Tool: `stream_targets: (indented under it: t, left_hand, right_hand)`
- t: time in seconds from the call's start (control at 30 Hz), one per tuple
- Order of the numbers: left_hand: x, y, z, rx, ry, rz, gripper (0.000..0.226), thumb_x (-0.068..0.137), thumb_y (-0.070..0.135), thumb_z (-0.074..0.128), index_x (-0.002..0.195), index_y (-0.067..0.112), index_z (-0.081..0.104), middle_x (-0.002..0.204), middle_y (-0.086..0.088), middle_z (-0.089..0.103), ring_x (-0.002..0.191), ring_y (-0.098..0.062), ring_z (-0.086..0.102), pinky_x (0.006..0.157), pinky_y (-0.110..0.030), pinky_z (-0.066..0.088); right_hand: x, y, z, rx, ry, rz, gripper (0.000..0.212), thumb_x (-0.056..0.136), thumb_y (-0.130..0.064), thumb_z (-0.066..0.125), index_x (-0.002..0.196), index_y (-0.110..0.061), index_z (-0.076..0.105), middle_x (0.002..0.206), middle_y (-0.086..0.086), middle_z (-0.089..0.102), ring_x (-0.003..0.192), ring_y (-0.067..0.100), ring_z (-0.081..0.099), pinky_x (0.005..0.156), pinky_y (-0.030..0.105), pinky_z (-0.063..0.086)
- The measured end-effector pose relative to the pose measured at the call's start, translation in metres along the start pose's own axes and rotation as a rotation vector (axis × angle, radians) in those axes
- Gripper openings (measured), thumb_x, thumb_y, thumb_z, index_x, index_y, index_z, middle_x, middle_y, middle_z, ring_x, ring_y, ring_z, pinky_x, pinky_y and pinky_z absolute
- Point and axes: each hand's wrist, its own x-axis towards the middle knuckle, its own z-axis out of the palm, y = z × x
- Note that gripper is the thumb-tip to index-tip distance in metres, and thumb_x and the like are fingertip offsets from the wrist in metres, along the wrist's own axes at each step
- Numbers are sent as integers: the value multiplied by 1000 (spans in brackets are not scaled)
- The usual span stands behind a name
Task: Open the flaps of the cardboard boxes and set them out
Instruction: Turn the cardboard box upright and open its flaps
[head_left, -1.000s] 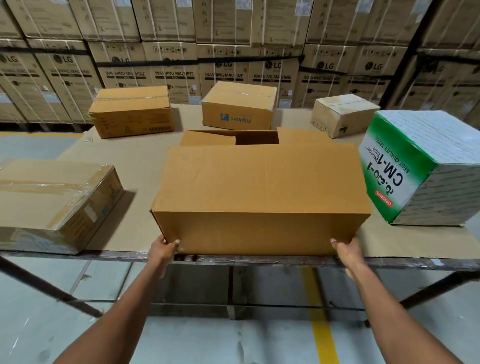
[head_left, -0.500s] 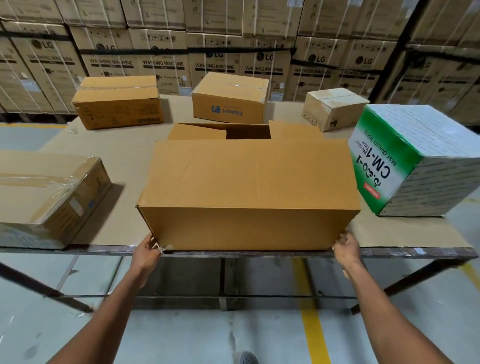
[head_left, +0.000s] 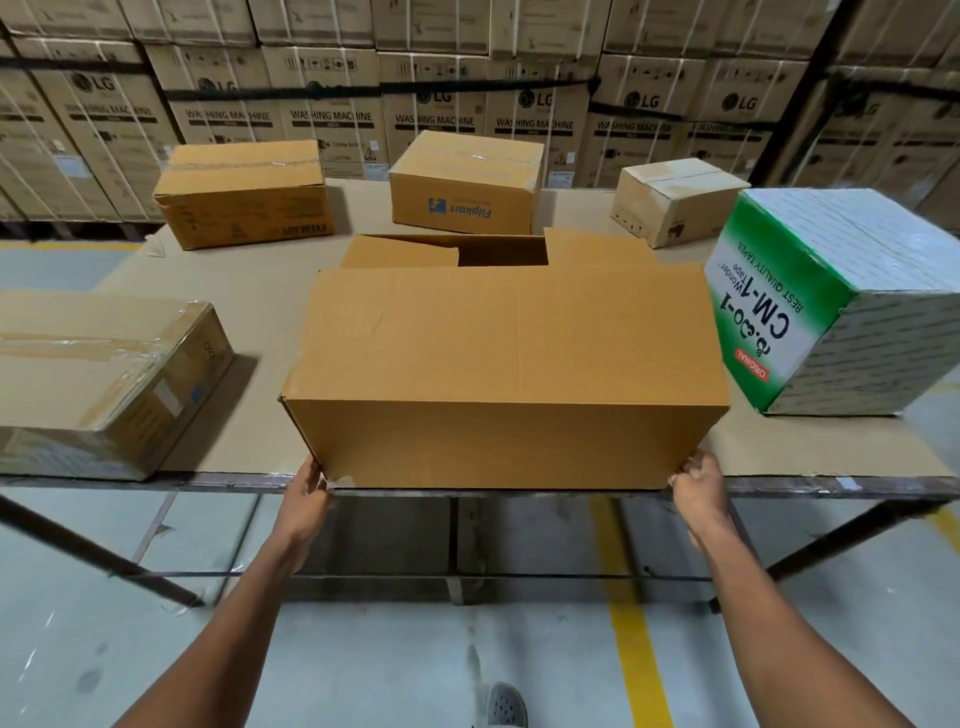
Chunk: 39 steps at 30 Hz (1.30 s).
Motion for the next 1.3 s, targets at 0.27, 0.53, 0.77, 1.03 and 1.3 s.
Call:
stream_targets:
  t: [0.27,0.53,0.77,1.03,1.3]
  left_hand:
    - [-6,6,0,3,-14,-26,82,93,-17,35,156,35,26,161,4,34,147,-29,33,114,-56,32]
    - [-11,10,2,3,-5,-36,76,96,-13,38,155,33,28,159,2,36,144,-31,37,111,-57,35]
    - [-7,21,2,-54,85,-4,59,98,1,41,151,27,36,151,0,47,128,-26,49,102,-45,40]
    - [5,117,-13,-244,308,340,46,98,30,45,142,21,55,142,-1,58,130,-16,53,112,-44,41]
    - [9,153,-24,-138,185,307,52,103,18,51,153,16,37,148,-7,47,133,-23,47,115,-45,35]
  right_hand:
    - [-13,-8,-2,20,6,-8,52,90,13,47,138,-10,48,133,15,62,124,32,57,110,42,41]
    - [-21,-15,-2,37,-4,17,52,92,9,53,140,-8,46,139,13,59,129,31,54,110,40,39]
    - [-20,-25,-5,99,34,-12,46,89,0,46,131,-16,56,120,10,64,111,35,59,90,41,47]
    - [-30,-132,-37,509,123,-344,38,94,-27,49,126,-12,65,127,6,65,120,17,59,107,31,43]
    - [-30,-173,-50,341,-59,-354,53,96,-35,59,145,-18,50,144,0,51,131,17,48,113,37,37]
